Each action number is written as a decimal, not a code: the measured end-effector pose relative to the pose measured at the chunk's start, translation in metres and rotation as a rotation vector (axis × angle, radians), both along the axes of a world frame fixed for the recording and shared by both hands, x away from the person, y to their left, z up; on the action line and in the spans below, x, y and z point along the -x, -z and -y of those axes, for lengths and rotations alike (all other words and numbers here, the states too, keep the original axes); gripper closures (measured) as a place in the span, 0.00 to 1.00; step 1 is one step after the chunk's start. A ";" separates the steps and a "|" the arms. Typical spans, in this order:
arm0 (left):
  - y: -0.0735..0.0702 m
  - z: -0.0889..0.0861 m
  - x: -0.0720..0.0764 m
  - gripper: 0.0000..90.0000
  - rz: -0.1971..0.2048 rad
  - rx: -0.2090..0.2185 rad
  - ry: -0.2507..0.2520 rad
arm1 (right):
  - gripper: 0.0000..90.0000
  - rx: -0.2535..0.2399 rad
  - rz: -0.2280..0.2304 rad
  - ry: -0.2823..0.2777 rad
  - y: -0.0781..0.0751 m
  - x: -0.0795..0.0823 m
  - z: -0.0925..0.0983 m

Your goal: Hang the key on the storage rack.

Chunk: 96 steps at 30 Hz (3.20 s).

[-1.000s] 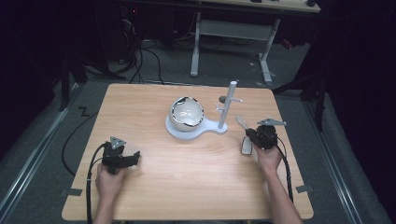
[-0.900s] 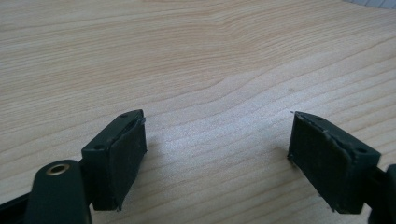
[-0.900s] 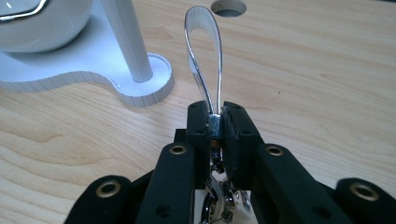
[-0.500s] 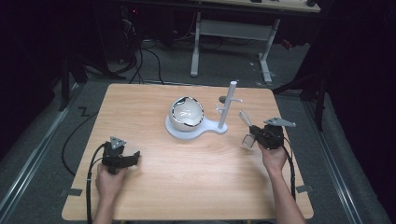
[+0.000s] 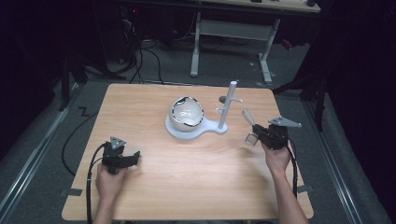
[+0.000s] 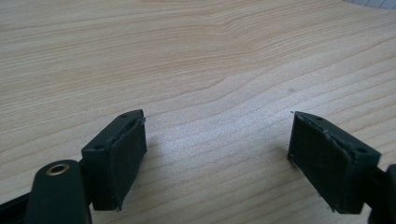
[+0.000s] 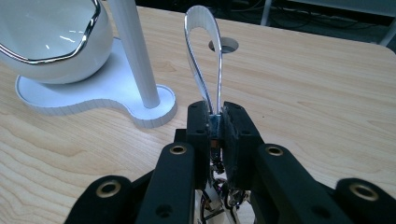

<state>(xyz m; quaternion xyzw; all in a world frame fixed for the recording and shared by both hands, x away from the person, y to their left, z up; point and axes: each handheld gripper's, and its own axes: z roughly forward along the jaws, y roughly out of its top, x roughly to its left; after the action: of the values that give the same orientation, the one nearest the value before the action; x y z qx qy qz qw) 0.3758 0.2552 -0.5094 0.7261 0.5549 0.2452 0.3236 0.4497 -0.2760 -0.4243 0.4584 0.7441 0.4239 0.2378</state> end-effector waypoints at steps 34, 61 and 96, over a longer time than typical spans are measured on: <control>0.000 0.000 0.000 0.22 0.000 0.000 -0.001 | 0.91 -0.035 0.077 -0.022 -0.028 0.015 0.007; 0.000 0.000 0.000 0.22 0.000 0.000 -0.001 | 0.91 -0.052 0.144 -0.078 -0.057 0.023 -0.004; 0.000 0.000 0.000 0.22 0.000 0.000 -0.001 | 0.91 -0.054 0.153 -0.118 -0.061 0.017 -0.024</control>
<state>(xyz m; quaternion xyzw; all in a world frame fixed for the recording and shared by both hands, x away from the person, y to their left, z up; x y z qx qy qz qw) 0.3758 0.2551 -0.5095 0.7258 0.5551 0.2455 0.3236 0.4329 -0.2520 -0.3635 0.3866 0.7376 0.4908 0.2561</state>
